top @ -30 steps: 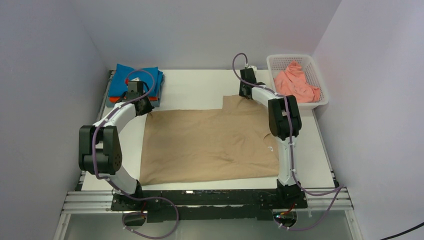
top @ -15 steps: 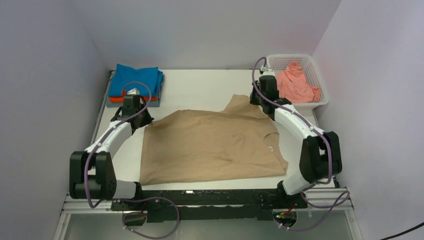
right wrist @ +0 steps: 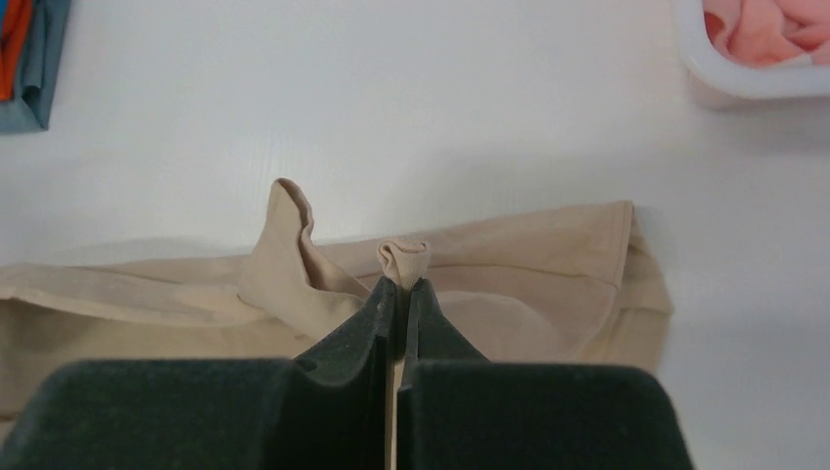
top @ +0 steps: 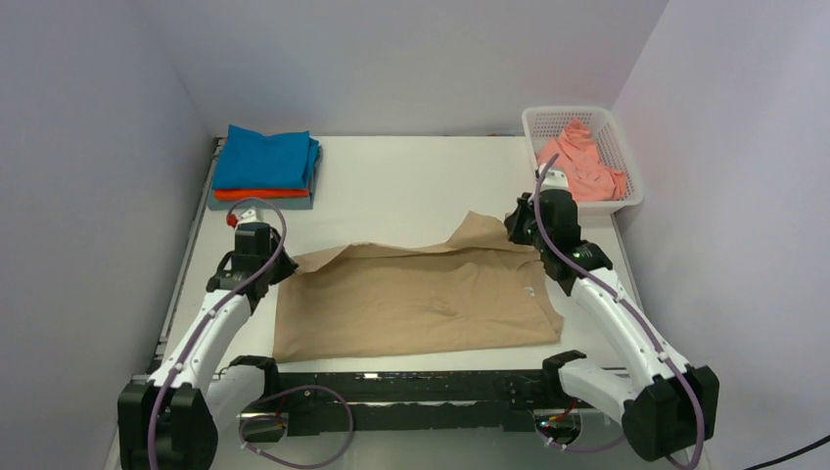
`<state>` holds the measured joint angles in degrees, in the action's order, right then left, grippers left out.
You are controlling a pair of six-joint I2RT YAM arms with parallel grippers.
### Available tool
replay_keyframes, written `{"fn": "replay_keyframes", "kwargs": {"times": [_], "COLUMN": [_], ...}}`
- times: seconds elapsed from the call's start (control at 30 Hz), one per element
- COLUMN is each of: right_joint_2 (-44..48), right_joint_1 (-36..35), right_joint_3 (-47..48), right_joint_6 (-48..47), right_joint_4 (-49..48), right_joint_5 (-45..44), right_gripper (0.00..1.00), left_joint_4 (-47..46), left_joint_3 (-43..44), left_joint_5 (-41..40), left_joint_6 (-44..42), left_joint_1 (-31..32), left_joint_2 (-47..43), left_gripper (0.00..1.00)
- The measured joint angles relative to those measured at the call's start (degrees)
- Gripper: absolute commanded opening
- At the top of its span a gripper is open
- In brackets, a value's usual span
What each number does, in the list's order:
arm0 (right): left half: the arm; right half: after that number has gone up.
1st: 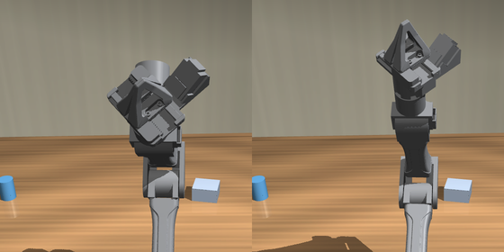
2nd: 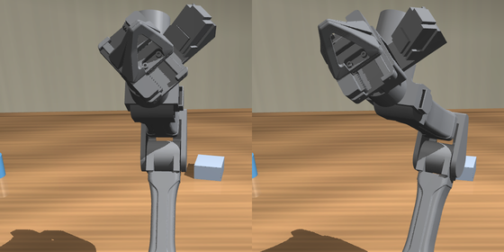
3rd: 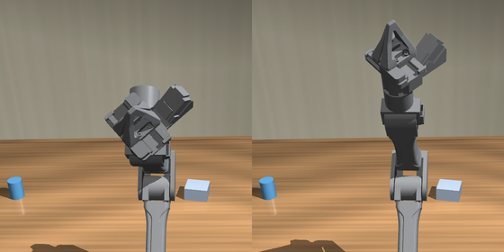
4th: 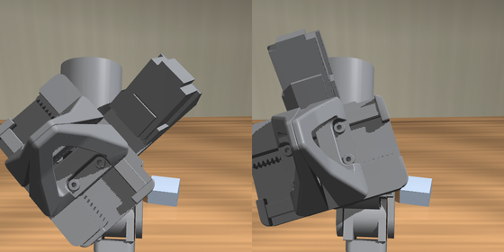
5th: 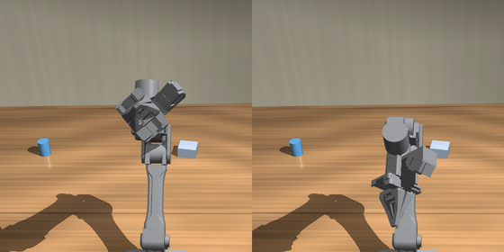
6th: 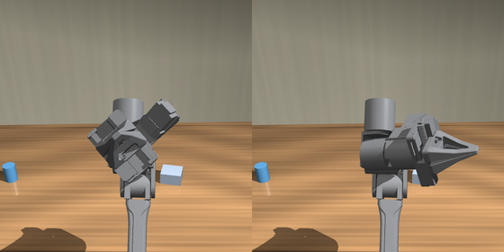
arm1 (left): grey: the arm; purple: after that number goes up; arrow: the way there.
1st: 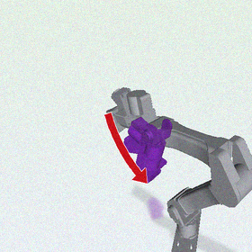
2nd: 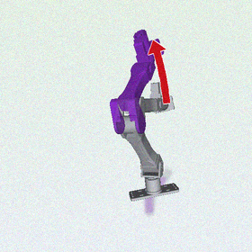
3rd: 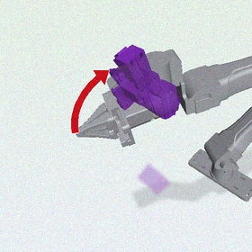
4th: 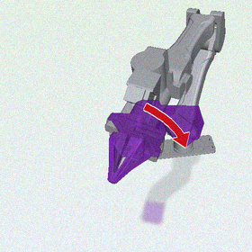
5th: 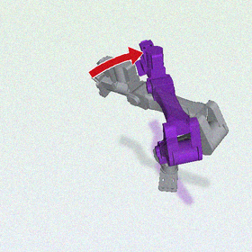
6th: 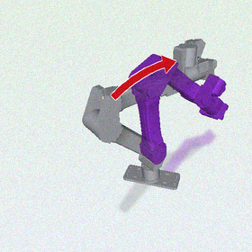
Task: Fold and stack the t-shirts
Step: Fold the other side of the tshirt into a rectangle
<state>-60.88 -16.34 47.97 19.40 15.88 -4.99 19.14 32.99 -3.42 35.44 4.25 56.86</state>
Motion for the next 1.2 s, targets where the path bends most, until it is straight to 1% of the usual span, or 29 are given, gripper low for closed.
{"fn": "replay_keyframes", "kwargs": {"times": [0.17, 0.3, 0.57, 0.77, 0.8, 0.83, 0.87, 0.9, 0.93, 0.97, 1.0, 1.03, 1.1, 1.2], "right_joint_2": [7.0, 10.3, 11.5, 12.8, 13.1, 13.5, 13.9, 14.4, 15.0, 15.6, 16.3, 17.0, 18.5, 22.1], "right_joint_1": [-0.1, -0.1, -0.1, -0.1, -0.1, -0.1, -0.1, -0.1, -0.1, -0.1, -0.3, -0.4, -0.6, -0.7], "right_joint_3": [-3.6, -5.7, -7.6, -9.8, -10.3, -10.9, -11.4, -12.0, -12.5, -13.0, -13.5, -13.8, -14.0, -13.9], "right_joint_6": [1.4, 2.2, 3.3, 5.6, 6.3, 7.2, 8.2, 9.3, 10.4, 11.6, 12.7, 13.8, 15.3, 15.1], "right_joint_4": [5.7, 9.1, 13.3, 15.6, 15.9, 16.6, 17.5, 18.5, 19.7, 21.1, 22.7, 24.6, 29.5, 36.9], "right_joint_5": [-0.6, -0.9, -0.9, 0.0, 0.5, 1.1, 1.6, 2.4, 3.6, 4.7, 5.8, 7.1, 10.1, 15.8], "right_gripper": [0.0, 0.0, 0.0, 0.07, 0.09, 0.13, 0.17, 0.17, 0.17, 0.22, 0.26, 0.36, 0.54, 0.79], "left_joint_4": [3.0, 5.5, 8.7, 8.4, 8.4, 8.7, 9.1, 9.6, 10.2, 10.9, 11.7, 12.9, 15.6, 19.3], "left_joint_3": [-1.8, -3.0, -5.9, -7.7, -8.1, -8.4, -8.6, -8.8, -8.9, -8.9, -8.9, -8.9, -8.4, -6.7], "left_joint_5": [-3.0, -5.5, -8.1, -7.9, -8.0, -8.2, -8.5, -8.7, -9.1, -9.6, -10.3, -11.2, -12.9, -15.1], "left_joint_6": [2.9, 5.0, 8.0, 8.8, 9.0, 9.4, 9.8, 10.4, 10.8, 11.0, 11.8, 12.6, 14.0, 16.3], "left_joint_1": [0.1, 0.1, 0.1, 0.1, 0.1, 0.2, 0.2, 0.2, 0.2, 0.2, 0.2, 0.2, 0.2, 0.2], "left_joint_2": [-6.0, -9.2, -12.8, -11.5, -11.3, -11.2, -11.1, -11.0, -11.0, -11.1, -11.3, -11.6, -12.7, -14.9], "left_gripper": [0.0, 0.0, 0.0, 0.0, 0.02, 0.05, 0.15, 0.31, 0.53, 0.67, 0.73, 0.8, 0.98, 0.99]}}
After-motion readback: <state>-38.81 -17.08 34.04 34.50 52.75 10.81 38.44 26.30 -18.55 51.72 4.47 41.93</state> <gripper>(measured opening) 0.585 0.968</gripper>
